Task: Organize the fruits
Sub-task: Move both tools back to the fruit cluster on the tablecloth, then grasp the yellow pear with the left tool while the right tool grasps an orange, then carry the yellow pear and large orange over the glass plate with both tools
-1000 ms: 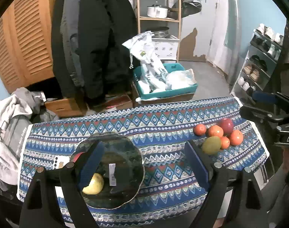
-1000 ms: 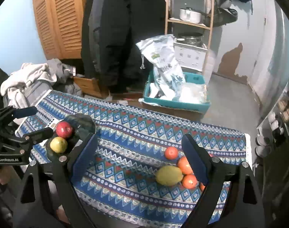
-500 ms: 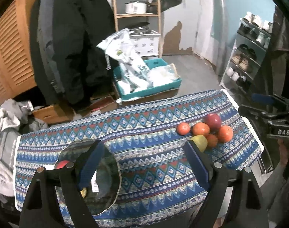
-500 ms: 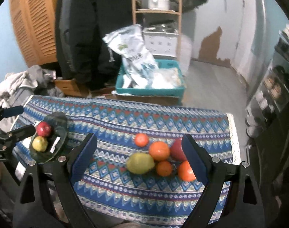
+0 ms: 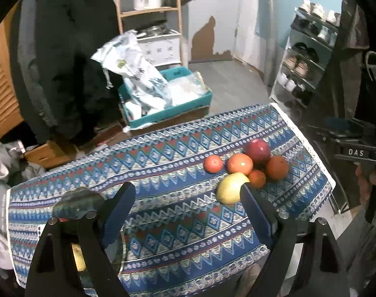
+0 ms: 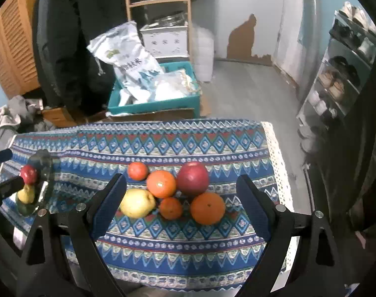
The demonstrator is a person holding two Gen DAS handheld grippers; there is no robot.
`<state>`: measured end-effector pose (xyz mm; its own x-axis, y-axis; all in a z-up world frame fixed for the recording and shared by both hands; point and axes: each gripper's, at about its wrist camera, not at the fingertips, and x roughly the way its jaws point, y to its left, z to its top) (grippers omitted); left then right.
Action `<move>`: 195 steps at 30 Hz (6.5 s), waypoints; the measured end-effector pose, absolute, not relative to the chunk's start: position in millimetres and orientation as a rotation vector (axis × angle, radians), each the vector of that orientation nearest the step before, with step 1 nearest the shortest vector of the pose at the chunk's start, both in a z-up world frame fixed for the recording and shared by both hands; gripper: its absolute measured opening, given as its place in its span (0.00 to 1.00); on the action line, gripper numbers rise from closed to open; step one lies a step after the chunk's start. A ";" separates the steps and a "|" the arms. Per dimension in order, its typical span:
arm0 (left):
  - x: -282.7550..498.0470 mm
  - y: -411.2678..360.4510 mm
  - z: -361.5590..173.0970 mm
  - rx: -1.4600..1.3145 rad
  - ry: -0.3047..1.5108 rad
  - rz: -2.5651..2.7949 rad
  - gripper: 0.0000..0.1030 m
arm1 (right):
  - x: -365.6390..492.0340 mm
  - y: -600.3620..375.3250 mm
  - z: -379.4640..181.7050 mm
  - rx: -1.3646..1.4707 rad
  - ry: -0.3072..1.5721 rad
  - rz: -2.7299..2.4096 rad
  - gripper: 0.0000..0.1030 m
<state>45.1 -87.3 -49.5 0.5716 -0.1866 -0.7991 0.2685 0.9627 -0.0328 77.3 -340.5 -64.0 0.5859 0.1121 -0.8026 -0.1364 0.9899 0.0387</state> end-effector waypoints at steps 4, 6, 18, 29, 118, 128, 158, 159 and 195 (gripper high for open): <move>55.9 -103.0 -63.5 0.111 0.958 -0.297 0.85 | 86.3 -346.7 -78.2 -0.017 0.974 0.129 0.87; 62.4 -109.4 -70.0 0.107 0.976 -0.307 0.85 | 91.1 -351.4 -89.2 -0.013 1.003 0.119 0.87; 99.6 -134.2 -107.7 0.106 1.043 -0.333 0.85 | 114.0 -365.2 -129.7 0.030 1.100 0.093 0.87; 120.0 -148.5 -157.0 0.155 1.102 -0.375 0.85 | 137.1 -377.9 -199.4 0.073 1.239 0.063 0.87; 79.1 -141.7 -107.0 0.109 1.016 -0.409 0.71 | 88.9 -319.4 -98.0 -0.001 0.977 0.212 0.67; 62.9 -112.5 -74.2 0.060 0.956 -0.392 0.71 | 77.8 -299.0 -69.9 -0.024 0.921 0.271 0.67; 29.8 -0.8 -43.1 -0.058 0.881 -0.236 0.71 | 72.7 -187.8 -22.7 -0.063 0.844 0.500 0.67; 28.4 3.9 -43.2 -0.060 0.877 -0.228 0.71 | 73.3 -183.1 -22.2 -0.063 0.844 0.508 0.67; 31.5 139.4 -158.0 -0.275 1.064 0.013 0.71 | 120.9 6.5 -114.7 -0.103 1.048 0.712 0.67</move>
<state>31.5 139.4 -158.0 0.4888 -0.1219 -0.8638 -0.1425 0.9657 -0.2169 120.9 6.5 -114.7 0.3003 0.4877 -0.8197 -0.5822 0.7745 0.2475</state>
